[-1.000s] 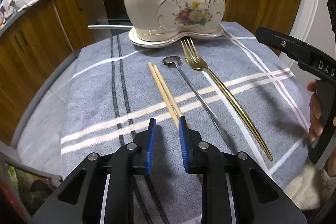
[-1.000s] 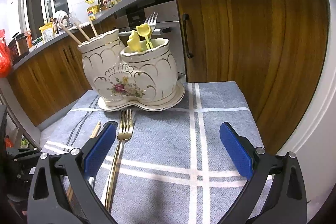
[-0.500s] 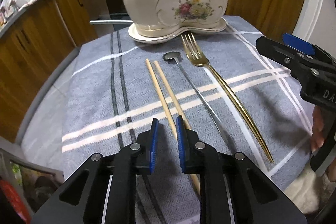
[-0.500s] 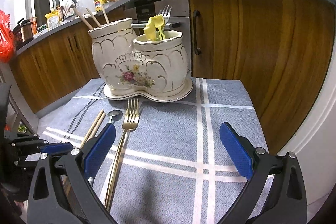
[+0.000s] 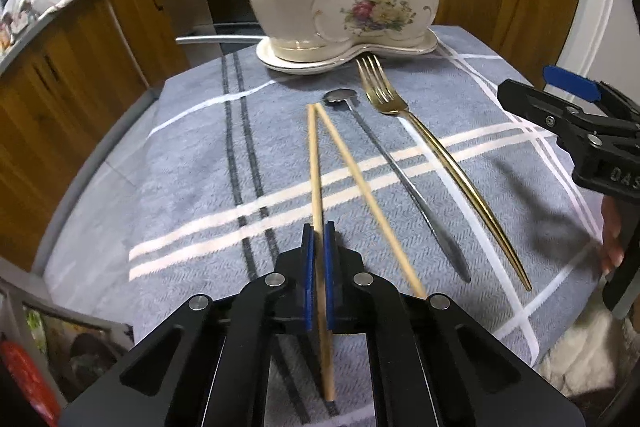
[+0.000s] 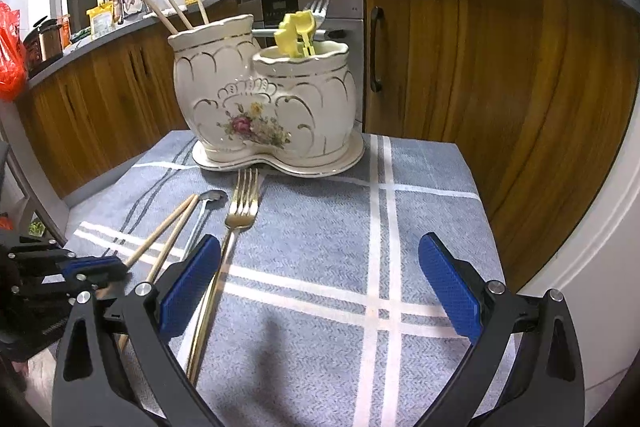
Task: Organize utensils
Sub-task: 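Close the left tool on a wooden chopstick while the right tool grasps the gold fork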
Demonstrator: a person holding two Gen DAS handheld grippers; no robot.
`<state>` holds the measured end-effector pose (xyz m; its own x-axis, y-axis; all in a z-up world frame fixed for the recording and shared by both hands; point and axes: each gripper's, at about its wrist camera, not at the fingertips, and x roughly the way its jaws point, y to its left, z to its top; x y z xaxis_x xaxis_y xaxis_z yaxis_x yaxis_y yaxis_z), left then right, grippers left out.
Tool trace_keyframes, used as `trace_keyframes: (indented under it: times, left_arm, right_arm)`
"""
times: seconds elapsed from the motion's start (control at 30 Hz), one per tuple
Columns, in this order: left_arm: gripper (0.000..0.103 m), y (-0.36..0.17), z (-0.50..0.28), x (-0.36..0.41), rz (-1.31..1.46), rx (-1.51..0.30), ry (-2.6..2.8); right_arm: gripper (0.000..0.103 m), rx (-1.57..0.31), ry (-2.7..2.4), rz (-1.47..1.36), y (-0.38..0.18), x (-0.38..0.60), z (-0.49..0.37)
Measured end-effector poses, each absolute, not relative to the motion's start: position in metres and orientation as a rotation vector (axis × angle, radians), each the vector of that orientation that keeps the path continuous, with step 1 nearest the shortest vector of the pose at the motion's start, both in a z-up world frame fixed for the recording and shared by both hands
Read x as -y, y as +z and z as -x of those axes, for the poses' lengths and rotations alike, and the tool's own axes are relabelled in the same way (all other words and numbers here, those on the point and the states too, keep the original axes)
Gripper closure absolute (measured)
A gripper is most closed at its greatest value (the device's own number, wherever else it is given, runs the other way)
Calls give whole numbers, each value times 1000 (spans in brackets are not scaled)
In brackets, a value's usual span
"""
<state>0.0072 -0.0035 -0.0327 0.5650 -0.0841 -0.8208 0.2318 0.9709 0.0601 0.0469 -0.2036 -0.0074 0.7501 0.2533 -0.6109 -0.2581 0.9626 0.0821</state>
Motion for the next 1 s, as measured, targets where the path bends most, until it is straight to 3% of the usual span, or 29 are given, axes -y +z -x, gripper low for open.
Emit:
trace_keyframes:
  times: [0.17,0.23,0.33,0.47,0.57,0.7,1.0]
  left_arm:
    - [98,-24,2,-6,-144,-918,-202]
    - [98,-22,3,-10,-134,-910,-207]
    - [98,-22,4,-13,-128,-903,-216]
    - [98,-23,6,-14,-123,-893,-232]
    - [98,-23,7,-15,-119,-887,-246]
    - [98,-24,5,-16,-113,-883,-255]
    - [98,-26,4,-16,-104,-884,-263]
  right_arm:
    - [5,-724,346,5,-12,197,-49]
    - [10,-752,378,30,-15,187,-49]
    - [27,-796,411,66,-22,171,-49]
    - [60,-847,433,106,-30,153,-53]
    - [72,-859,444,122,-31,143,-55]
    - [86,-888,448,131,-33,133,-64]
    - [96,-875,450,159,-34,124,-72]
